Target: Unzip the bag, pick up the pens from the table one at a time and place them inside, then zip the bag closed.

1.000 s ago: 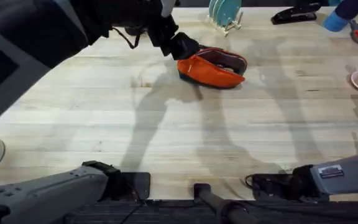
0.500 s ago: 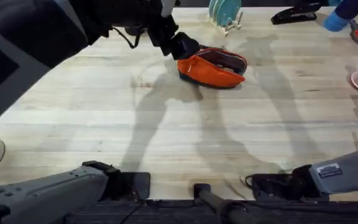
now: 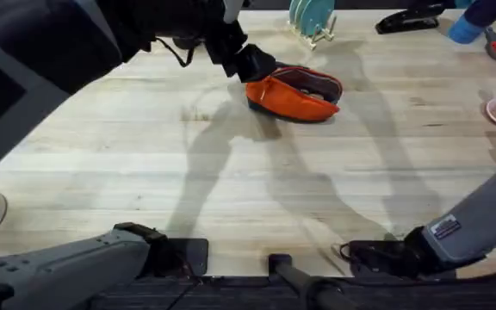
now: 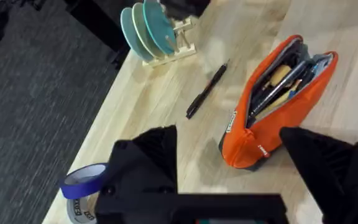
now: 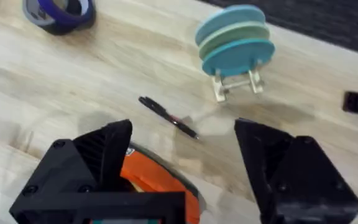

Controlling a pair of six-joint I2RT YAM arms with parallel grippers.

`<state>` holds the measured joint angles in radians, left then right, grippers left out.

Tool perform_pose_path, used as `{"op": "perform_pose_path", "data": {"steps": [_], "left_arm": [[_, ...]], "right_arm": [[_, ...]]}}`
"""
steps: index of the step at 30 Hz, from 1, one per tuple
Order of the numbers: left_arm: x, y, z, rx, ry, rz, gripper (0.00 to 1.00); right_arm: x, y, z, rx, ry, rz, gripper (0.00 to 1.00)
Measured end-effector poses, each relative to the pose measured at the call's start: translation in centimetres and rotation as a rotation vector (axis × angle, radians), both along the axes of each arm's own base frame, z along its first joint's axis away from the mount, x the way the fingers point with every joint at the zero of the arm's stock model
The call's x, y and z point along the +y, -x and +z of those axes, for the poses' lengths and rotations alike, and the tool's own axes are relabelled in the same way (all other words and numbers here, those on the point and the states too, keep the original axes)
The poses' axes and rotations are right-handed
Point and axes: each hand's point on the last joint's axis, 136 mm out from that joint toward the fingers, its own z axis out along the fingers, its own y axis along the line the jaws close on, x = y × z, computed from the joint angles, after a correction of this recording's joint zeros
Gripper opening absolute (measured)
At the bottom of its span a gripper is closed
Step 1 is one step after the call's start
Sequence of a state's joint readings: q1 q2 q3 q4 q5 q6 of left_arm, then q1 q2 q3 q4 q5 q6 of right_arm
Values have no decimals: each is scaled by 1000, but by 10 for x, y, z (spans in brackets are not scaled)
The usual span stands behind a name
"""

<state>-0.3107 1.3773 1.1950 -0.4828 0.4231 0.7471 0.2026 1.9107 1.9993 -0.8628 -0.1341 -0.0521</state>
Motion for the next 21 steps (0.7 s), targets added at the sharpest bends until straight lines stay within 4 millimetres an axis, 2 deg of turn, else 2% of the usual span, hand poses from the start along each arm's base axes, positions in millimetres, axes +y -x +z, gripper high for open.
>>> {"op": "perform_pose_path", "data": {"steps": [7, 10, 11, 14, 21], "left_arm": [[0, 0, 0, 0, 0, 0, 994], [0, 0, 0, 0, 0, 0, 995], [0, 0, 0, 0, 0, 0, 995], [0, 0, 0, 0, 0, 0, 995], [0, 1, -1, 5, -2, 0, 995]], "right_arm": [[17, -1, -17, 41, 9, 32, 996], [17, 0, -26, 69, 15, 33, 996], [17, 2, -39, 110, 24, 33, 996], [17, 1, -50, 135, 30, 33, 996], [18, -1, -62, 159, 35, 33, 996]]}}
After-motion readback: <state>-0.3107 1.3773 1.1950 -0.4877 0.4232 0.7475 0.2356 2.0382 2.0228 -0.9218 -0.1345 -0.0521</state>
